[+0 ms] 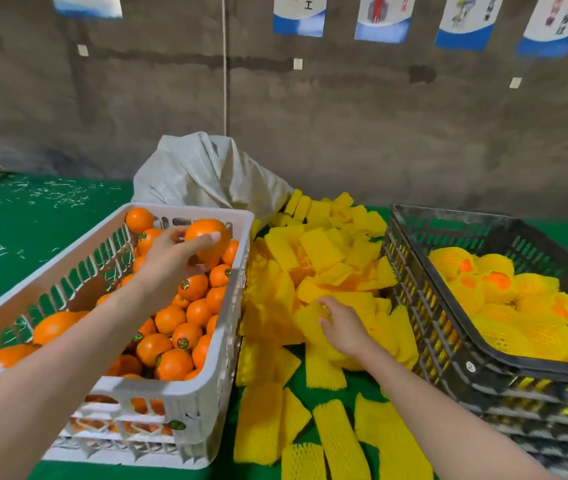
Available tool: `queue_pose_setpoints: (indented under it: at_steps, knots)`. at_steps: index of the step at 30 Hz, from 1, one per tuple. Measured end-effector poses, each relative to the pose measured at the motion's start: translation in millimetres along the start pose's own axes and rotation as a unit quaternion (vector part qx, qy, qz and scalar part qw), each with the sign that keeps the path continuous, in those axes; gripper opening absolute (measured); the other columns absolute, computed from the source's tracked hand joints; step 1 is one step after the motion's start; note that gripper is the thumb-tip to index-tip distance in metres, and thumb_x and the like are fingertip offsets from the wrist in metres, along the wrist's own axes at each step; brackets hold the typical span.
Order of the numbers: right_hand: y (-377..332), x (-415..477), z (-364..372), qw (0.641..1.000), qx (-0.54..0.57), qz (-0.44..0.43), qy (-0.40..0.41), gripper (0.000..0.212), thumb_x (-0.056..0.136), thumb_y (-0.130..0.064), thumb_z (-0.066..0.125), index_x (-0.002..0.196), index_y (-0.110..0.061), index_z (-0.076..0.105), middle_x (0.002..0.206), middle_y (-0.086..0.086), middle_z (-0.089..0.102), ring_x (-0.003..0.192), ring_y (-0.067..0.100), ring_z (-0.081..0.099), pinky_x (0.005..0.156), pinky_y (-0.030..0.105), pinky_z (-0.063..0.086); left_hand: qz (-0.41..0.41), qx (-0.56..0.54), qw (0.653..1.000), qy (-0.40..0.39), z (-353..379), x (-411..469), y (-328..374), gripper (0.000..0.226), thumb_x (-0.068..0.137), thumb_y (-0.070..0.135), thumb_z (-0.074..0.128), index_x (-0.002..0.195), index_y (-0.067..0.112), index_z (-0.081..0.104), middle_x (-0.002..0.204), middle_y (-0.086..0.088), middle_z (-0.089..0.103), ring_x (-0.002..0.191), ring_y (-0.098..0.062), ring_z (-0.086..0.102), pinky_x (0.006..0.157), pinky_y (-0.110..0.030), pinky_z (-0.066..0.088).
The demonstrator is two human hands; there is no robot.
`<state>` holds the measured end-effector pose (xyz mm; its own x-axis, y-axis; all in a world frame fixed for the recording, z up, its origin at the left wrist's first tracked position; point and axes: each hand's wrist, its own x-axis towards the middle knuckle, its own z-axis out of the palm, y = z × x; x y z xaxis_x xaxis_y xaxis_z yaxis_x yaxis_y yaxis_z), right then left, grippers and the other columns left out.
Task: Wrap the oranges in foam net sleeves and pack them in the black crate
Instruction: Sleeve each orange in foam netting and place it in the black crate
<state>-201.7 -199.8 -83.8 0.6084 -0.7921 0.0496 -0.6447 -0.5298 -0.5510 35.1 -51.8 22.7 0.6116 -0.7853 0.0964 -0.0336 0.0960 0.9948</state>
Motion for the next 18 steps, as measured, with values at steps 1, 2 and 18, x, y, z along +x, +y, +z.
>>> queue_pose_setpoints:
  at_steps: [1, 2, 18]
  knots:
    - [-5.9, -2.8, -15.6, 0.995, 0.096, -0.007, 0.009, 0.038, 0.095, -0.005, 0.047, 0.132, -0.013, 0.045, 0.129, 0.013, 0.052, 0.122, 0.023, 0.046, 0.089, 0.03, 0.04, 0.0, -0.017, 0.999, -0.031, 13.5, -6.4, 3.7, 0.049, 0.071, 0.036, 0.074, 0.112, 0.016, 0.057, 0.109, -0.005, 0.066, 0.098, -0.019, 0.065, 0.072, -0.029, 0.055]
    - [-12.3, -8.1, -29.9, 0.983, 0.184, -0.02, 0.008, 0.039, 0.095, -0.002, 0.047, 0.131, -0.017, 0.046, 0.126, 0.01, 0.051, 0.118, 0.021, 0.046, 0.087, 0.027, 0.041, -0.001, -0.035, 0.998, -0.052, 28.1, -14.0, 7.3, 0.053, 0.068, 0.039, 0.073, 0.112, 0.012, 0.058, 0.11, -0.007, 0.066, 0.097, -0.019, 0.066, 0.075, -0.03, 0.056]
    - [-48.8, -68.9, -59.6, 0.86, 0.486, 0.021, 0.153, 0.028, 0.088, 0.0, 0.055, 0.09, -0.026, 0.064, 0.1, -0.002, 0.068, 0.094, 0.009, 0.062, 0.081, 0.024, 0.051, 0.065, -0.038, 0.992, 0.098, 186.0, -65.9, -12.1, 0.034, 0.098, 0.034, 0.045, 0.078, 0.008, 0.057, 0.068, 0.004, 0.054, 0.06, 0.002, 0.055, 0.053, 0.0, 0.037]
